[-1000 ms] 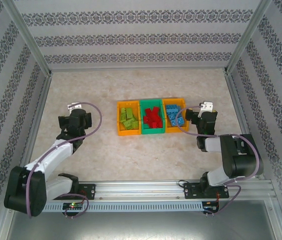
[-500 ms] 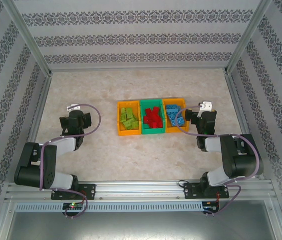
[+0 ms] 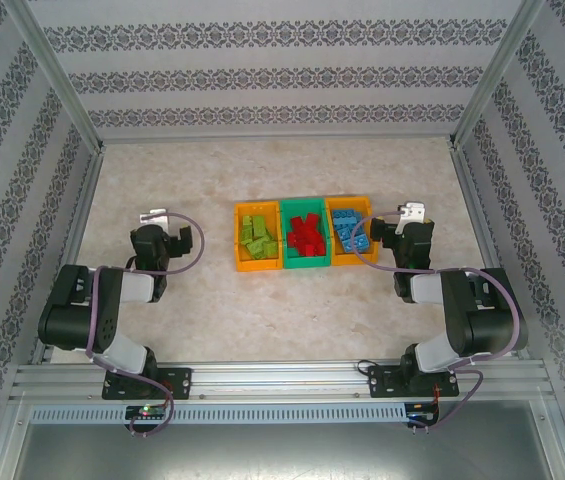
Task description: Sort the legos into containers by color
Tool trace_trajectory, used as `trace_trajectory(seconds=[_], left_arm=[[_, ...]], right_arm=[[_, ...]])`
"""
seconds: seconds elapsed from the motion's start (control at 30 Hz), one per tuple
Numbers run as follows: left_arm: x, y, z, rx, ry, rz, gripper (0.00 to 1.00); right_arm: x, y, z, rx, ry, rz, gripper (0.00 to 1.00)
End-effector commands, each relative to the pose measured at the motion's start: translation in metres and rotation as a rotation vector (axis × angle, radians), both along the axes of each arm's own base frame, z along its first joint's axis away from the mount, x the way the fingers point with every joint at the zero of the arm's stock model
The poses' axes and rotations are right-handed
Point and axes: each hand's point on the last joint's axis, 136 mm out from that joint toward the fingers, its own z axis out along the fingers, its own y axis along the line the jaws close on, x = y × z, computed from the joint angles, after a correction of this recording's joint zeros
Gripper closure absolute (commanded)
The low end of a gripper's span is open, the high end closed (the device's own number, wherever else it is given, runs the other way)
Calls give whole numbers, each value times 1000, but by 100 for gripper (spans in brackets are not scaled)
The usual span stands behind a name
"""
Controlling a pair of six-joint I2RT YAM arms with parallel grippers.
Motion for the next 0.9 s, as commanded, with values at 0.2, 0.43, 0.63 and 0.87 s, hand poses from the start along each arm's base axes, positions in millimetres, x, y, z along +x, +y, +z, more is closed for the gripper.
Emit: trace_trajectory(seconds=[0.2,0.43,0.63,0.87], left_arm=[[13,-6,16,3,-66,-60,1],[13,-6,16,4,-65,-60,1],[13,-6,16,3,-65,-59,1],[12,-6,16,5,-65,-60,1]], right_arm=[[6,5,7,-6,-19,23,2],[6,5,7,-6,-20,24,2],[6,5,7,-7,-19,24,2],[6,10,6,-11,-16,56,2]])
